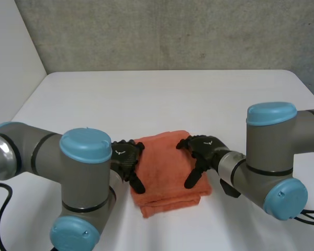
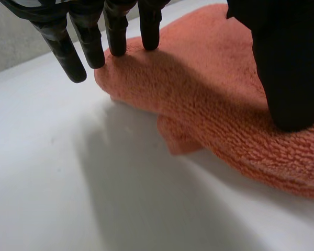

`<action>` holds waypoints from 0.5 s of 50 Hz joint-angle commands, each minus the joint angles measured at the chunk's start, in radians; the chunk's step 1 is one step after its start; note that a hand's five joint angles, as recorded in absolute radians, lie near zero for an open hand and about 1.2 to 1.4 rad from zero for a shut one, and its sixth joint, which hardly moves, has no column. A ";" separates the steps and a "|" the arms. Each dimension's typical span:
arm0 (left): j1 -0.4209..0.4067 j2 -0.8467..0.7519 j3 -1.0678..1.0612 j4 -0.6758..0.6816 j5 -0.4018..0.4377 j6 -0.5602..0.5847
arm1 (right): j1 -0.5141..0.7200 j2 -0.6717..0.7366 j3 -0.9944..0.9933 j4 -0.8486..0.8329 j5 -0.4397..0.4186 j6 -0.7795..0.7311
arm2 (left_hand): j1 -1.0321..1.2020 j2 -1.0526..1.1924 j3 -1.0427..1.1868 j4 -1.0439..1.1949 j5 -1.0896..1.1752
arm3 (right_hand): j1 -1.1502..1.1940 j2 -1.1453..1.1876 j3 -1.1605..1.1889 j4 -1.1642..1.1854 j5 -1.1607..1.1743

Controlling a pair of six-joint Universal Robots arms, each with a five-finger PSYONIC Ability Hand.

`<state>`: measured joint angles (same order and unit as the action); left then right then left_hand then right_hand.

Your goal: Fold the laundry

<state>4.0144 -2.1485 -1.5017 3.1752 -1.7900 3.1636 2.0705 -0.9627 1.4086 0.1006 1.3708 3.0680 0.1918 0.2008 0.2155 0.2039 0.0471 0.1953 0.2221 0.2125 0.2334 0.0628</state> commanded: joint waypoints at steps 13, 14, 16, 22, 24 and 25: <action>0.120 0.423 0.196 -0.161 0.015 0.038 | -0.114 -0.513 -0.023 -0.125 0.180 -0.009 | -0.011 -0.020 -0.034 -0.023 -0.040 | -0.021 -0.048 -0.038 -0.059 -0.063; 0.146 0.450 0.213 -0.200 0.032 0.038 | -0.127 -0.525 -0.025 -0.116 0.182 -0.014 | -0.014 -0.022 -0.037 -0.026 -0.043 | -0.021 -0.048 -0.038 -0.059 -0.063; 0.175 0.470 0.218 -0.233 0.055 0.038 | -0.150 -0.544 -0.025 -0.090 0.177 -0.025 | -0.014 -0.023 -0.037 -0.026 -0.043 | -0.021 -0.048 -0.038 -0.059 -0.063; 0.241 0.522 0.222 -0.256 0.118 0.027 | -0.196 -0.553 -0.053 0.007 0.171 -0.052 | -0.008 -0.017 -0.031 -0.020 -0.037 | -0.021 -0.048 -0.038 -0.059 -0.063; 0.245 0.527 0.224 -0.256 0.118 0.019 | -0.199 -0.556 -0.062 0.016 0.171 -0.052 | -0.008 -0.017 -0.031 -0.020 -0.037 | -0.021 -0.048 -0.038 -0.059 -0.063; 0.245 0.529 0.222 -0.256 0.118 0.013 | -0.199 -0.557 -0.063 0.018 0.172 -0.052 | -0.008 -0.017 -0.031 -0.020 -0.037 | -0.021 -0.048 -0.038 -0.059 -0.063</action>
<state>4.2234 -1.6468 -1.2775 2.9300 -1.7027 3.1971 1.8939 -1.5197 1.3708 0.0545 1.5503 3.0288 0.1918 0.2009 0.2155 0.2038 0.0467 0.1953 0.2222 0.2127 0.2334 0.0539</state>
